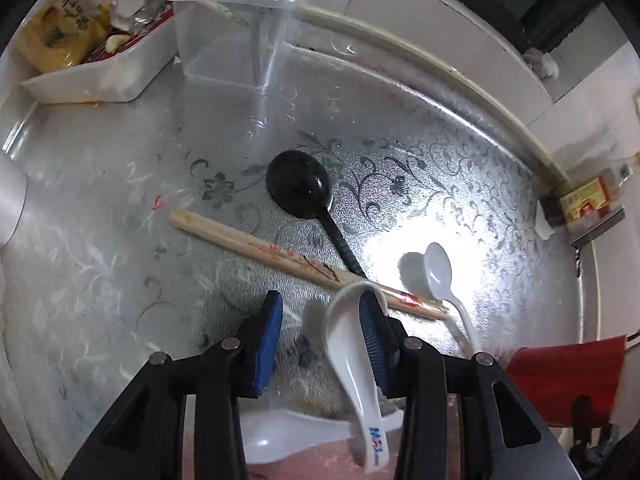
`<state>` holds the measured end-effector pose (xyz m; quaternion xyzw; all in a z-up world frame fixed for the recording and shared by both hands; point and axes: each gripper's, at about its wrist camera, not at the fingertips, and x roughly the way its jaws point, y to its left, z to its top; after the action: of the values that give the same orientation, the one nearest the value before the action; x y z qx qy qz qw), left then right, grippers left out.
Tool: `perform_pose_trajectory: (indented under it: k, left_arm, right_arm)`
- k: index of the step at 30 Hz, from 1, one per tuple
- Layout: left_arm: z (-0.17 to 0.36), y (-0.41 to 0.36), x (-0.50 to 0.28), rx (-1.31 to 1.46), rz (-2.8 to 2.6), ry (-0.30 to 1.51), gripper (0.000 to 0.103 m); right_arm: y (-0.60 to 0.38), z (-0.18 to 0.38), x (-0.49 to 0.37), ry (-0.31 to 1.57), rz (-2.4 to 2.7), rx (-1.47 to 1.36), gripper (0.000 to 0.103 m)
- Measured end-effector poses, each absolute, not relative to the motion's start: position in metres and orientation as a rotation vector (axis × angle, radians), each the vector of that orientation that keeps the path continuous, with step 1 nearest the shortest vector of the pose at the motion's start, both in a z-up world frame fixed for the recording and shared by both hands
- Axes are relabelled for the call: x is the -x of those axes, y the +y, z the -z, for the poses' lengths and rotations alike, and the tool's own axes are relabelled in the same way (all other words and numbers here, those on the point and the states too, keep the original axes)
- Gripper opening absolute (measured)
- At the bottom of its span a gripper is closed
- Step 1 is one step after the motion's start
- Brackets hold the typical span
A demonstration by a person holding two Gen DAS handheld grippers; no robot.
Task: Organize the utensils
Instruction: 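Lift the white spoon off the counter with the left tool, then carry the white spoon over the red container with the left tool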
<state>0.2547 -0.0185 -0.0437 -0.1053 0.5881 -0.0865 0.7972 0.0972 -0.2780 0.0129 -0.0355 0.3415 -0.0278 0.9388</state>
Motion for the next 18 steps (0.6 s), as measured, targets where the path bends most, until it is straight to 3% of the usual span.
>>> perform_pose_trajectory:
  k: [2, 4, 6, 18]
  left_arm:
    - [0.046, -0.023, -0.257, 0.216, 0.197, 1.257, 0.037]
    - [0.047, -0.029, -0.256, 0.204, 0.217, 1.247, 0.017]
    - [0.049, -0.033, -0.26, 0.2, 0.229, 1.244, 0.008]
    - [0.014, -0.024, -0.243, 0.207, 0.235, 1.129, 0.005]
  right_arm:
    - [-0.278, -0.013, -0.098, 0.697, 0.057, 0.072, 0.092]
    - [-0.278, -0.013, -0.097, 0.697, 0.056, 0.072, 0.092]
    - [-0.278, -0.013, -0.097, 0.697, 0.056, 0.072, 0.092]
    - [-0.278, -0.013, -0.097, 0.697, 0.056, 0.072, 0.092]
